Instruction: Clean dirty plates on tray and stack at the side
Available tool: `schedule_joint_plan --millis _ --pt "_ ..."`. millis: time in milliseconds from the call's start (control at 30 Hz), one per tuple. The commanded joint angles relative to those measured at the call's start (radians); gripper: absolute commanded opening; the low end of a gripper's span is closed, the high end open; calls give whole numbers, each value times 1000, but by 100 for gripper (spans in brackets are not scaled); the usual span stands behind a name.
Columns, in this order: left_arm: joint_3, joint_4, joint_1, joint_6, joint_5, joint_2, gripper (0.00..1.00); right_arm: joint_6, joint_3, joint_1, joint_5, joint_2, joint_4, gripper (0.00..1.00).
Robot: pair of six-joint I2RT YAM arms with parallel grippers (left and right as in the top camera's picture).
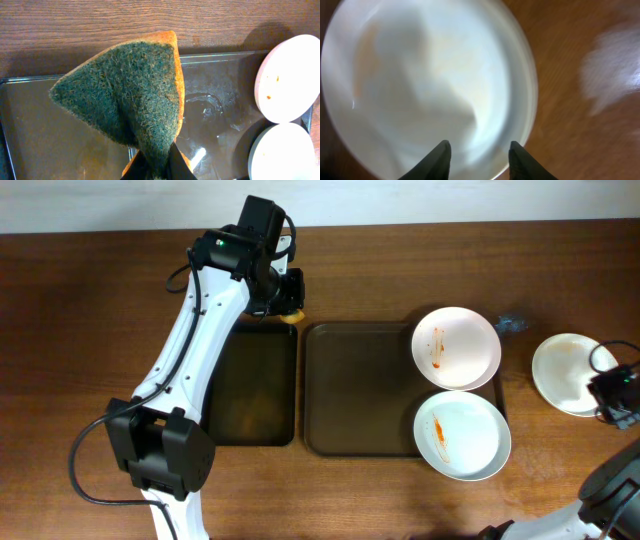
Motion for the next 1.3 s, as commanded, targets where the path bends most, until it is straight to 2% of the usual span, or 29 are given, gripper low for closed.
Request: schedule_joint_plan --millis 0,100,200,300,400,500,533,733,800,833,900,1000,1133,1267 --pt "-1 10 -3 4 -5 -8 0 -66 23 71 -72 -8 -34 40" --pt "-1 8 -8 4 2 -8 0 -94 93 114 -84 -75 -169 40" --pt "-1 5 -10 5 1 -8 0 -238 144 191 -222 -225 -423 40" --pt "-1 14 -10 5 0 -8 0 -264 122 260 -154 -314 -548 41" --pt "-1 32 -9 5 -3 -8 0 -304 -4 309 -84 -353 -619 43" --pt "-1 32 -8 5 -3 -8 0 -304 -188 312 -90 -354 -570 42" --pt "-1 33 -8 6 -3 -8 0 -304 -206 313 -136 -354 -563 42" --pt "-1 74 -4 6 -3 -8 0 -181 -232 312 -8 -355 -543 42" --pt "-1 80 5 18 -3 -8 0 -134 -301 312 -9 -355 -496 41" --pt "-1 84 6 21 -3 -8 0 -129 -354 312 -33 -355 -446 36" --pt "-1 91 6 21 -3 -8 0 -131 -383 313 -72 -355 -416 33" --pt "-1 98 7 29 -3 -8 0 -225 -385 328 -141 -355 -387 32" --pt "-1 106 7 52 -3 -8 0 -252 -398 447 -141 -355 -308 32" --pt "-1 103 7 59 -3 -8 0 -251 -401 643 -140 -355 -232 32"
